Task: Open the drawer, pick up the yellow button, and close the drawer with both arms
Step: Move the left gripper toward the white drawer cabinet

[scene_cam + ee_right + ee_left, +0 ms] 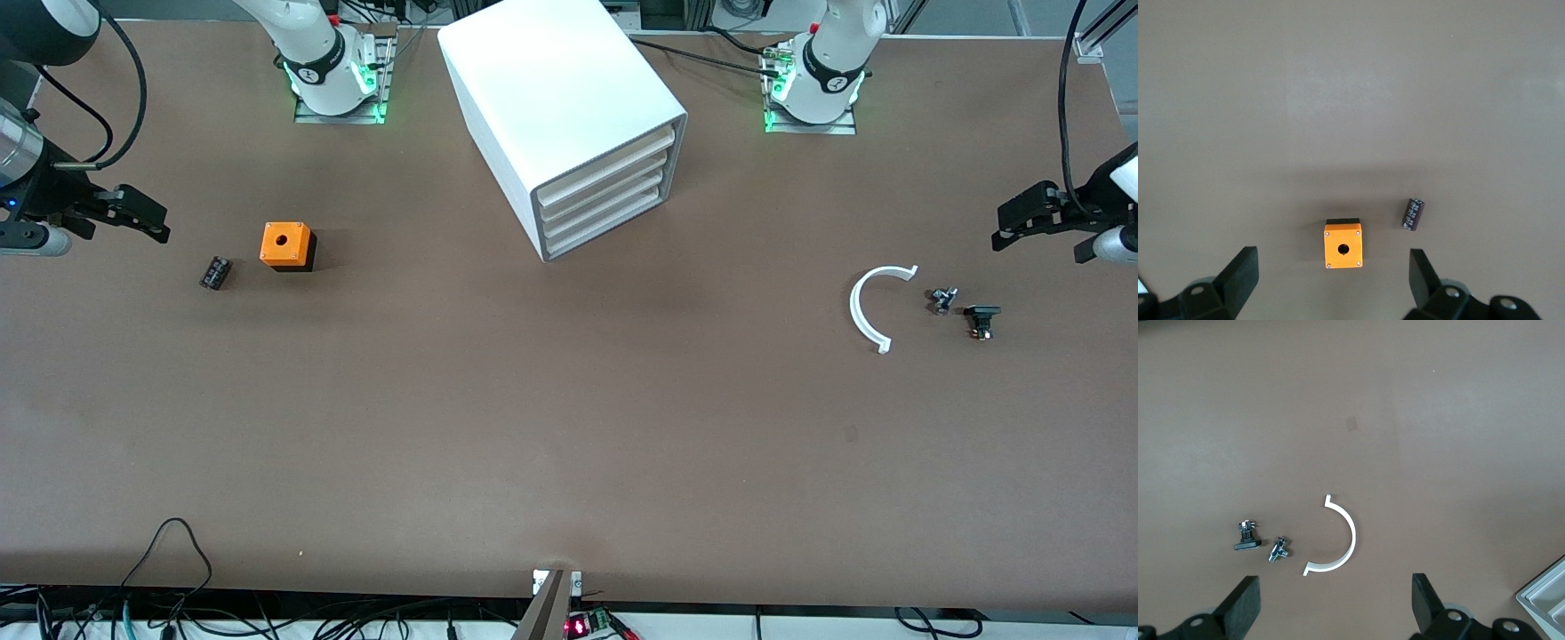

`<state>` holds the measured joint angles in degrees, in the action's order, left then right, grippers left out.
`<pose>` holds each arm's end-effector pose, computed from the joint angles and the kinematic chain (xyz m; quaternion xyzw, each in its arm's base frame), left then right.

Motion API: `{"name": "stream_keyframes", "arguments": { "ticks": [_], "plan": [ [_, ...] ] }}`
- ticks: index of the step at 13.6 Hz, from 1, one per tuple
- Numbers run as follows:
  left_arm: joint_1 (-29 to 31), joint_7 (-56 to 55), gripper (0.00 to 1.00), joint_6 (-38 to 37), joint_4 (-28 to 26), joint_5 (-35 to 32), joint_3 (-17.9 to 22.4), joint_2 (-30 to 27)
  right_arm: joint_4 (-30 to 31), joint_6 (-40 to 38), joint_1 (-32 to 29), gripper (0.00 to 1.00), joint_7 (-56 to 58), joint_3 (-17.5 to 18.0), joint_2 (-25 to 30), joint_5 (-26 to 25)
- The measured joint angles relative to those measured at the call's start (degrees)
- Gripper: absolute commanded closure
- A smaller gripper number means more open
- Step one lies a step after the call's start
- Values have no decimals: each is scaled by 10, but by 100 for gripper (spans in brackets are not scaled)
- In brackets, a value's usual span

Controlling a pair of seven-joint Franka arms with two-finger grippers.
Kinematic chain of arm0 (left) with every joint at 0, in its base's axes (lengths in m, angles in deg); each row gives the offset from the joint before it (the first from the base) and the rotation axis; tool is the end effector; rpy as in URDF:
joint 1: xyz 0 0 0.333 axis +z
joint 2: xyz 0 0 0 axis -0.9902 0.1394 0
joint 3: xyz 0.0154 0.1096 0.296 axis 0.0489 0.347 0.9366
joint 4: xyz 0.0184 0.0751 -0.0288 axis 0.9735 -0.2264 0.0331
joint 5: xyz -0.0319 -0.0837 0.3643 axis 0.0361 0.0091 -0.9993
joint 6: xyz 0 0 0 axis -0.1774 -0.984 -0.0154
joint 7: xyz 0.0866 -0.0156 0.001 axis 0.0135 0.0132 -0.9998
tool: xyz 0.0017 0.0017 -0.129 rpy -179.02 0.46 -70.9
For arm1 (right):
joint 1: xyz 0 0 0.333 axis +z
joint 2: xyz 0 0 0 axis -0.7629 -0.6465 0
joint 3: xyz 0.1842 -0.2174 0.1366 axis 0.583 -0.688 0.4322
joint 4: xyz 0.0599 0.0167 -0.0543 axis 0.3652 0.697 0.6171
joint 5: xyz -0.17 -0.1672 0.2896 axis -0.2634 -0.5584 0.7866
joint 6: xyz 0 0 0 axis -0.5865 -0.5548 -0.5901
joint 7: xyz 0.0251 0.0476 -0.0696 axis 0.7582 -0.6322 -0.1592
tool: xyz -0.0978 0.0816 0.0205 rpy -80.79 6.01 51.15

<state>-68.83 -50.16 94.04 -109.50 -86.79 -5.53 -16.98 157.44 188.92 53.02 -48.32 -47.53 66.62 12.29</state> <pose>0.5595 0.0240 0.5888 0.9973 -0.0721 0.0111 0.0079 0.5339 -0.0159 0.5414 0.9996 -0.0143 0.0045 0.0234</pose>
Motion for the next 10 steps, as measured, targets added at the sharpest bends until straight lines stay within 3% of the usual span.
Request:
{"name": "stream_keyframes", "arguments": {
  "ticks": [10],
  "plan": [
    [-3, 0, 0, -12, -1, 36, -6, 19, 41, 26, 0, 0, 0, -2, 29, 0]
  ]
}}
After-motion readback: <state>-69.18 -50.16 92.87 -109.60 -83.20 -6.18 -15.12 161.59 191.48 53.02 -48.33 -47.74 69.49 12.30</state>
